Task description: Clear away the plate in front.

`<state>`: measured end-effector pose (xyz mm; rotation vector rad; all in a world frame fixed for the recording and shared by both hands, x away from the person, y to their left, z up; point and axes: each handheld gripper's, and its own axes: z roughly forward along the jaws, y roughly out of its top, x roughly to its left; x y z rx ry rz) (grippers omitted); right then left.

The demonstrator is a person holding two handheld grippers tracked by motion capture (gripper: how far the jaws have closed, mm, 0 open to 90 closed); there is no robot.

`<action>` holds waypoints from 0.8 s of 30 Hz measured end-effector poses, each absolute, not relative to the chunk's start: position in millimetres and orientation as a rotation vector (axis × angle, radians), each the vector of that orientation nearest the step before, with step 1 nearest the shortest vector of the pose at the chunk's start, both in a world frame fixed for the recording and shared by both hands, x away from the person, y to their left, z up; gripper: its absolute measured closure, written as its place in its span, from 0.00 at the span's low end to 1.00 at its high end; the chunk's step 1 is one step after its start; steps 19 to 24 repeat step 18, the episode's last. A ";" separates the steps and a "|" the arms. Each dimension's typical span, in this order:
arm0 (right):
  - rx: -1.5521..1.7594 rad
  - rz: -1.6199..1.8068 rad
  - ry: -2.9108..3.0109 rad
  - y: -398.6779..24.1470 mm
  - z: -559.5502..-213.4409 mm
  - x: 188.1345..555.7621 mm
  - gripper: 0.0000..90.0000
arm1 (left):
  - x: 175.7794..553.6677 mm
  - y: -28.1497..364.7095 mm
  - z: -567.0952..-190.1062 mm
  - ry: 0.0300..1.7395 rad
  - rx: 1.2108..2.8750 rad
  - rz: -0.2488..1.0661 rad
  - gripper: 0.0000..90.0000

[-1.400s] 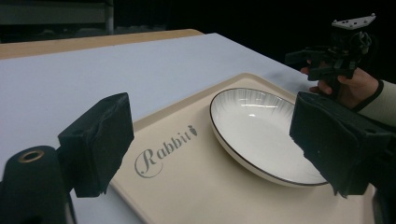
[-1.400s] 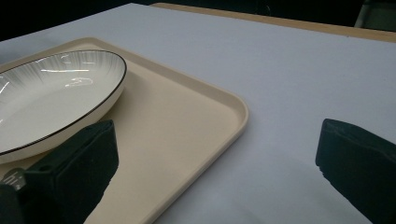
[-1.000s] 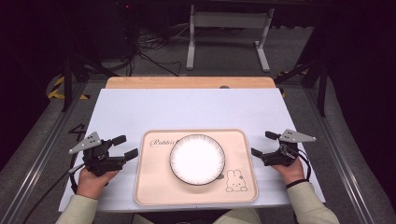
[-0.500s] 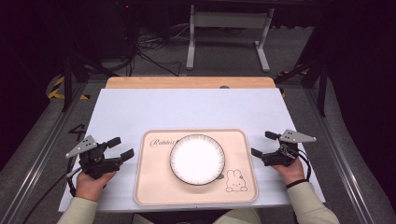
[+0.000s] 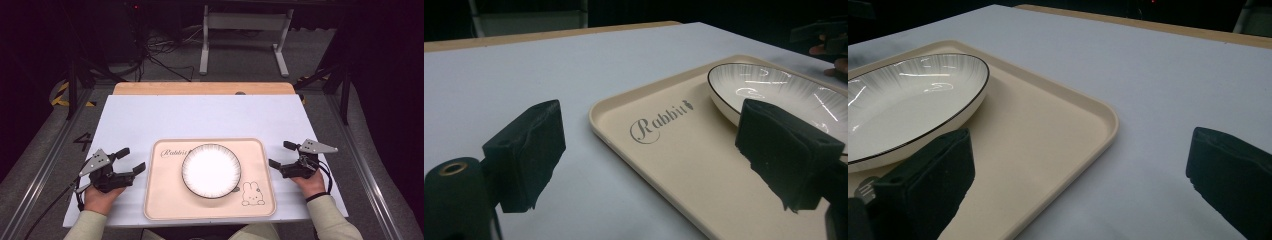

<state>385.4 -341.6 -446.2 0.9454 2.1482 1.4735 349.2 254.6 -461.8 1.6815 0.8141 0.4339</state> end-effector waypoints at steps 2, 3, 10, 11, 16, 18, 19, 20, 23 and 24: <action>0.944 1.470 2.144 -341.4 -446.4 385.2 0.00 | 349.5 253.6 -462.7 0.812 1.688 0.439 0.15; 0.945 1.470 2.142 -341.6 -446.5 385.1 0.00 | 349.9 253.3 -463.2 0.812 1.691 0.444 0.14; 0.946 1.470 2.143 -341.1 -447.2 385.2 0.00 | 352.1 251.9 -464.9 0.814 1.704 0.440 0.14; 0.945 1.469 2.144 -341.2 -447.3 385.3 0.00 | 352.1 251.8 -465.1 0.819 1.699 0.435 0.13; 0.946 1.471 2.143 -341.1 -447.4 385.5 0.00 | 352.3 252.4 -465.0 0.815 1.694 0.427 0.10; 0.945 1.469 2.144 -340.9 -447.6 385.7 0.00 | 352.5 252.6 -465.0 0.814 1.689 0.425 0.09; 0.945 1.469 2.144 -340.9 -447.6 385.7 0.00 | 352.5 252.6 -465.0 0.814 1.689 0.425 0.09; 0.945 1.469 2.144 -340.9 -447.6 385.7 0.00 | 352.5 252.6 -465.0 0.814 1.689 0.425 0.09; 0.945 1.469 2.144 -340.9 -447.6 385.7 0.00 | 352.5 252.6 -465.0 0.814 1.689 0.425 0.09; 0.945 1.469 2.144 -340.9 -447.6 385.7 0.00 | 352.5 252.6 -465.0 0.814 1.689 0.425 0.09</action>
